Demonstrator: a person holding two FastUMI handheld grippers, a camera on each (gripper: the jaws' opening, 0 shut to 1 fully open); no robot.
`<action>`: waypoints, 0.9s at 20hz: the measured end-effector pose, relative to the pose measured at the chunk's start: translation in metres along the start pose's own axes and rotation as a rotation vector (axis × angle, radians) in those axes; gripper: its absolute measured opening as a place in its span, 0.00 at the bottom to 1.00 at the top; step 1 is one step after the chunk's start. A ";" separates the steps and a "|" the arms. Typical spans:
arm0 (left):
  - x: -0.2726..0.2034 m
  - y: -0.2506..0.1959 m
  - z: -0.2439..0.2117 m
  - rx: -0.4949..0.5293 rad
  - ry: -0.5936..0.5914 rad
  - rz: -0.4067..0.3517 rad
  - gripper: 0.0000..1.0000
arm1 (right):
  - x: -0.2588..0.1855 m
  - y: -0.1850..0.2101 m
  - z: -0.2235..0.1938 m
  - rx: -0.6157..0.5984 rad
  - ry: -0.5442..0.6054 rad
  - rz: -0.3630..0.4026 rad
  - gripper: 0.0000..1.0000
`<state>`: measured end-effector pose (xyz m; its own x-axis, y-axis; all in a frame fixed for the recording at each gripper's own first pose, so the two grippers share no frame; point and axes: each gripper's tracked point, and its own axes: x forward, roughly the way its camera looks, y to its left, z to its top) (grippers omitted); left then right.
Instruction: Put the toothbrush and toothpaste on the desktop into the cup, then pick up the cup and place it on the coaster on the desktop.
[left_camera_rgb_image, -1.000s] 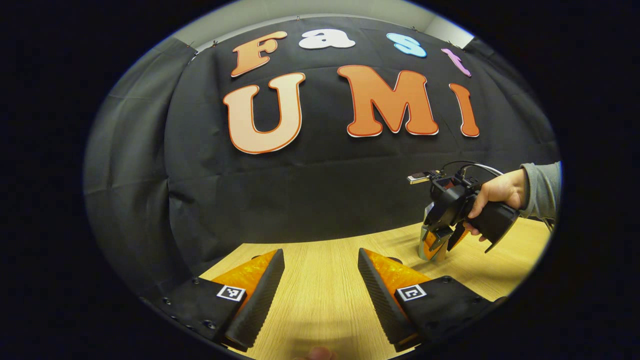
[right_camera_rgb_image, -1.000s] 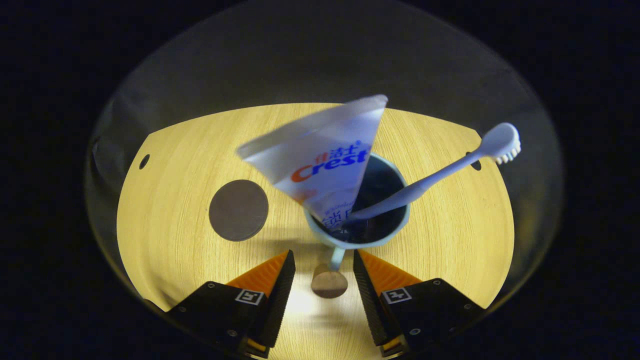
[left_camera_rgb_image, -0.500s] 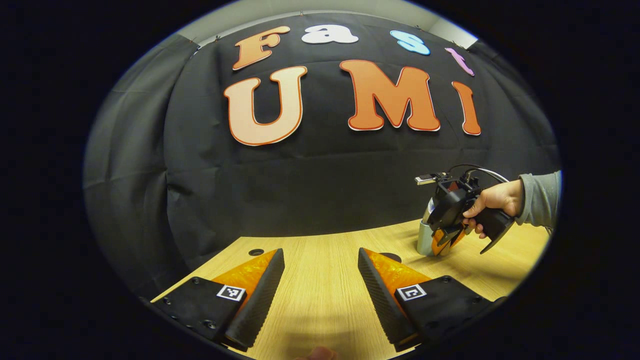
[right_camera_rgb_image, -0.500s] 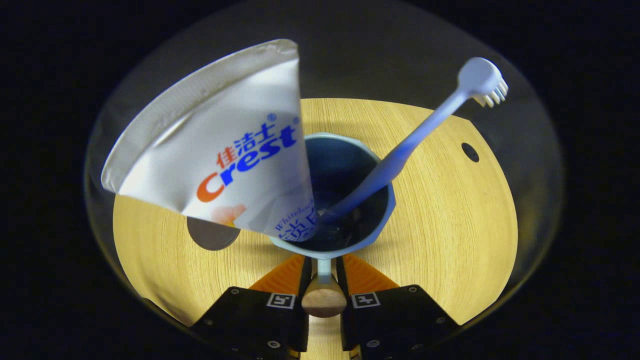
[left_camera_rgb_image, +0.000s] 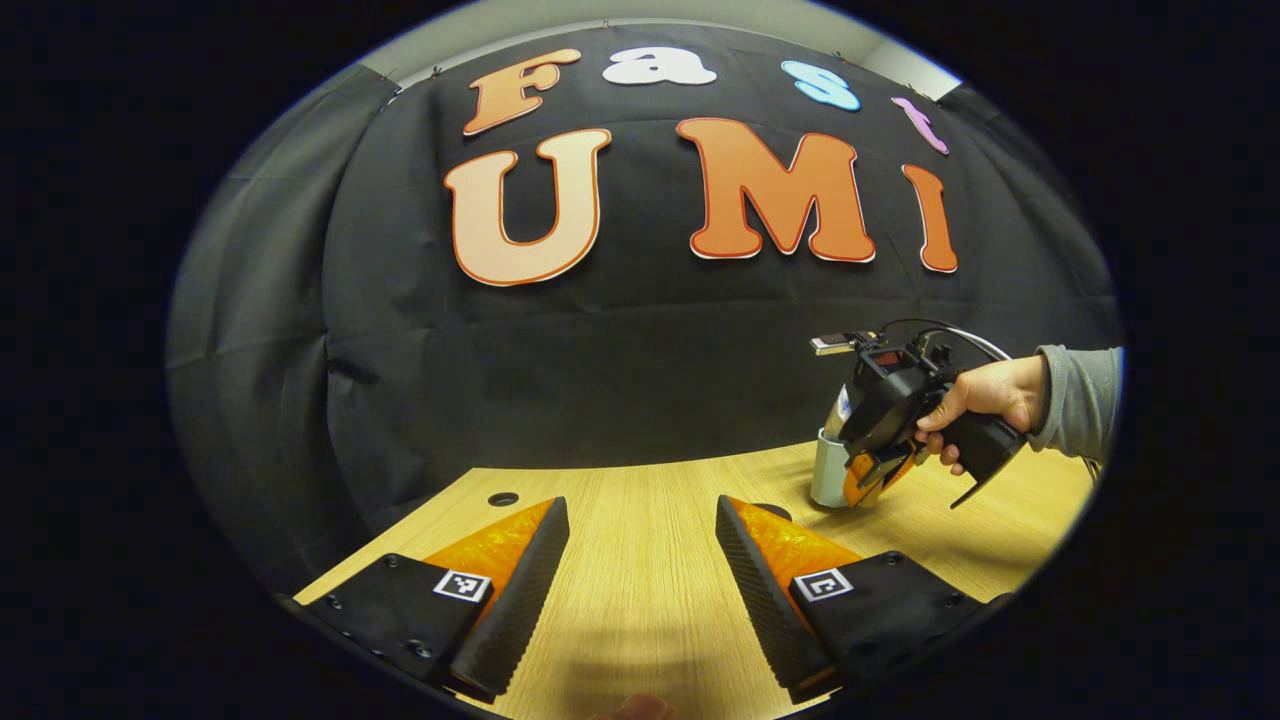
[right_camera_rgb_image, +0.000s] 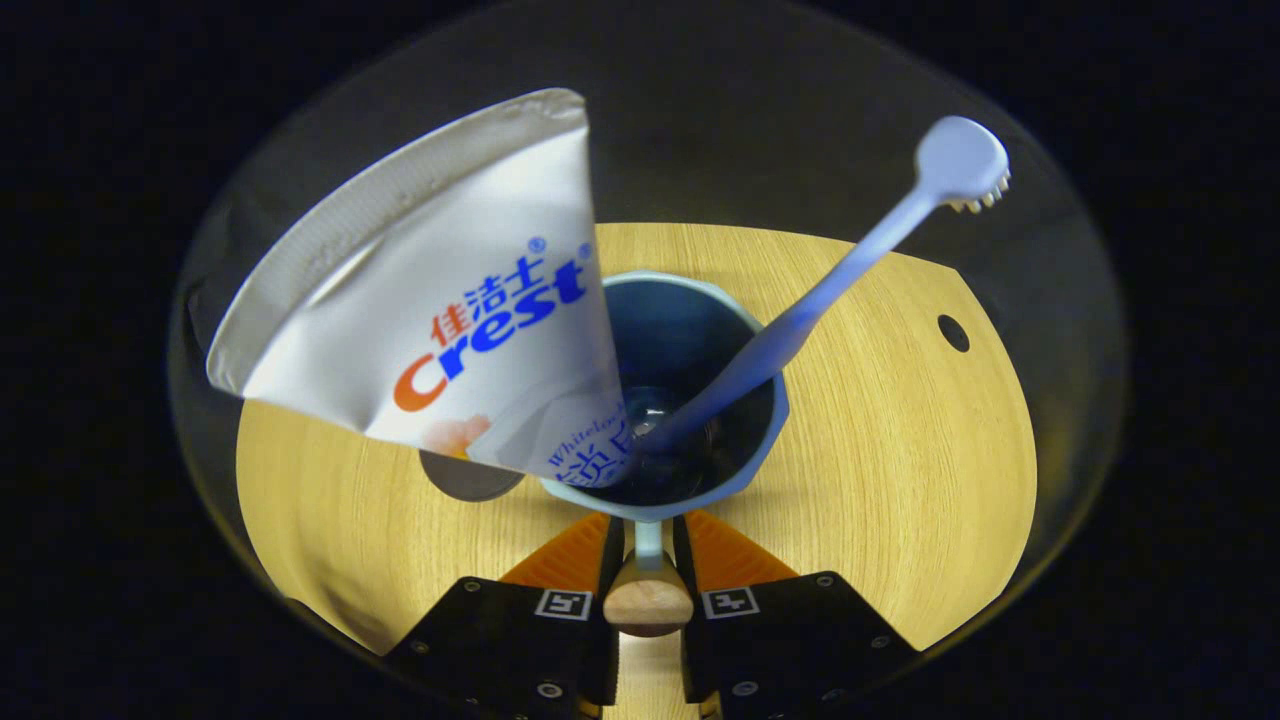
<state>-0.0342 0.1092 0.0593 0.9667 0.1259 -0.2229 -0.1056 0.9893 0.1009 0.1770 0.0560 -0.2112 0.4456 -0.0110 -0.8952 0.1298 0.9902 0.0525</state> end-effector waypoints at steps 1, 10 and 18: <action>0.001 0.000 -0.002 -0.006 0.007 0.000 0.94 | -0.004 0.001 0.002 -0.008 -0.002 0.007 0.26; 0.001 0.005 -0.017 -0.031 0.037 0.009 0.94 | -0.035 0.024 0.018 -0.109 -0.030 0.074 0.25; -0.001 0.008 -0.023 -0.053 0.048 0.012 0.94 | -0.036 0.037 0.017 -0.195 -0.024 0.101 0.25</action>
<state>-0.0412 0.1186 0.0376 0.9531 0.1394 -0.2686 -0.1300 0.9901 0.0528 0.1805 0.0906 -0.1697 0.4693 0.0886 -0.8786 -0.0895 0.9946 0.0525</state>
